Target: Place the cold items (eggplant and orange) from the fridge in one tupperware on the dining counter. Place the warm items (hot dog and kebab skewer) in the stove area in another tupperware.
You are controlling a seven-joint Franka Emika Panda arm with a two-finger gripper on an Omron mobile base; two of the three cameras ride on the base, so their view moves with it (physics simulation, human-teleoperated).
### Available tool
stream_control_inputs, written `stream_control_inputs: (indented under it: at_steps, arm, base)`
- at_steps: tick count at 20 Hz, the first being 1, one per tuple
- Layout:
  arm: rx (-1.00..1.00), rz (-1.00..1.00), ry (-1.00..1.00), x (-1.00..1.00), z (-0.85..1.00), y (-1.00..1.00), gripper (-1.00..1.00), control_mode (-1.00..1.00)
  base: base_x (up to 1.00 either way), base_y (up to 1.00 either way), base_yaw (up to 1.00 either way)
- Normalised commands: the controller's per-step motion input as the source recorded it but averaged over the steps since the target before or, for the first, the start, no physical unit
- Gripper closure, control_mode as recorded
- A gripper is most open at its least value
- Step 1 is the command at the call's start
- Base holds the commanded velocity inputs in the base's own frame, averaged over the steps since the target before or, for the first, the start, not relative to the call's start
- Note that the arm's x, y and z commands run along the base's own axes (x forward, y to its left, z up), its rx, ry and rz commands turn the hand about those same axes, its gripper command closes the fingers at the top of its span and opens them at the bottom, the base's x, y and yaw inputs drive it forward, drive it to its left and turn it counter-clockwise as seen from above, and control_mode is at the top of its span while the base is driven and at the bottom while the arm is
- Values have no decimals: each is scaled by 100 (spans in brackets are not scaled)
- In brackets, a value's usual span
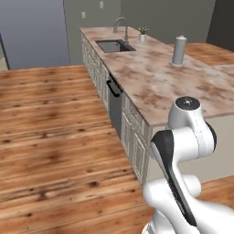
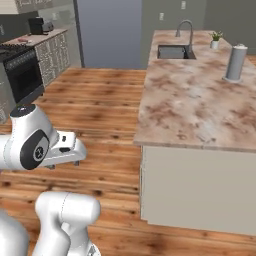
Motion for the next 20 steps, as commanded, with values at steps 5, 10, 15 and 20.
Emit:
stream_control_inputs:
  at_steps: [5,10,15,20]
  arm:
    - [0,0,0,0,0,0,-100,100]
    - [0,0,0,0,0,0,-100,100]
    - [0,0,0,0,0,0,-100,100]
    - [0,0,0,0,0,0,-100,100]
  base:
    - [19,100,-2]
    - [74,96,0]
    - [100,23,4]
    - [100,0,6]
